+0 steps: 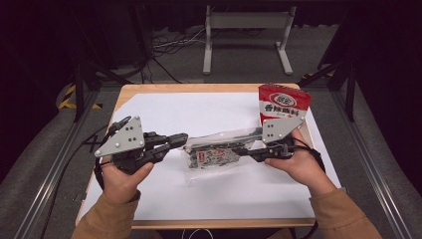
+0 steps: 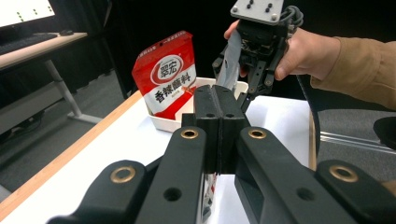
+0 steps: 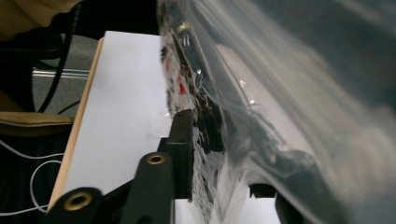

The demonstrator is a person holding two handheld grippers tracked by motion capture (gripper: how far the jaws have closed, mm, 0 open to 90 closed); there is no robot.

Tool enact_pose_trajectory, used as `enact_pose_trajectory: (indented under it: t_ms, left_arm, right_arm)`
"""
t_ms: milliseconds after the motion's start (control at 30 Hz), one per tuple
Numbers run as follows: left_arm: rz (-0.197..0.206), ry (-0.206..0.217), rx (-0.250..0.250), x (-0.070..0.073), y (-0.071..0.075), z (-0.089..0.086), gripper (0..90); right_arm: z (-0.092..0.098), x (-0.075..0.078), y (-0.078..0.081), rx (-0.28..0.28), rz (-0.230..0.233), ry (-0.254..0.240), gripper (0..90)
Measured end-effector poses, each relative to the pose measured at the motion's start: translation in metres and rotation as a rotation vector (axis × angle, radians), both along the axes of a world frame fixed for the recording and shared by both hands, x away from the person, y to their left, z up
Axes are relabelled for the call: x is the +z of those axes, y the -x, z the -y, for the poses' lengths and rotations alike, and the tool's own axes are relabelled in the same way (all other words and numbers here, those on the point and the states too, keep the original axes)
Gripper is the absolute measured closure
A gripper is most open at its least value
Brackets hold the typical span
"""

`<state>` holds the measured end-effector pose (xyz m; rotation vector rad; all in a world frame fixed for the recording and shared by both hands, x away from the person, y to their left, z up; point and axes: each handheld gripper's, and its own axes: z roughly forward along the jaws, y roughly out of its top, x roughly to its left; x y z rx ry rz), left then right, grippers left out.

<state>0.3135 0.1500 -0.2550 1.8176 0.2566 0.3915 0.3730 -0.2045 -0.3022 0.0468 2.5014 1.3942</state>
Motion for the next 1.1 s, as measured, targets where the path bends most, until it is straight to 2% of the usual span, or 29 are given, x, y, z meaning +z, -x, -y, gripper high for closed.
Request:
enact_pose_trajectory:
  t_ms: [200, 333, 367, 433, 500, 633, 800, 1100]
  left_arm:
    - [-0.004, 0.01, 0.017, 0.0, -0.001, -0.003, 90.0]
    - [-0.019, 0.034, 0.033, -0.001, -0.004, -0.006, 89.9]
    - [-0.028, 0.036, 0.033, -0.001, -0.005, -0.007, 85.3]
    - [-0.032, 0.035, 0.038, -0.002, -0.006, -0.008, 82.1]
    - [-0.051, 0.045, 0.022, -0.002, -0.007, -0.008, 75.7]
    - [-0.057, 0.054, 0.021, -0.002, -0.008, -0.008, 63.4]
    - [-0.063, 0.063, 0.047, -0.003, -0.01, -0.011, 51.9]
    - [-0.069, 0.046, 0.051, -0.008, -0.016, -0.017, 48.5]
  right_arm:
    - [-0.001, 0.002, 0.002, 0.049, 0.026, 0.014, 73.5]
    - [-0.001, 0.004, 0.003, 0.065, 0.026, 0.009, 75.0]
    - [-0.001, 0.005, 0.004, 0.067, 0.027, 0.009, 75.4]
    - [-0.001, 0.007, 0.005, 0.062, 0.026, 0.009, 75.6]
    - [0.002, 0.009, 0.005, 0.054, 0.023, 0.01, 75.6]
    - [0.007, 0.012, 0.006, 0.041, 0.012, 0.001, 75.6]
    - [0.014, 0.018, 0.007, 0.025, -0.005, -0.017, 75.7]
    - [0.029, 0.029, 0.01, -0.025, -0.044, -0.065, 75.6]
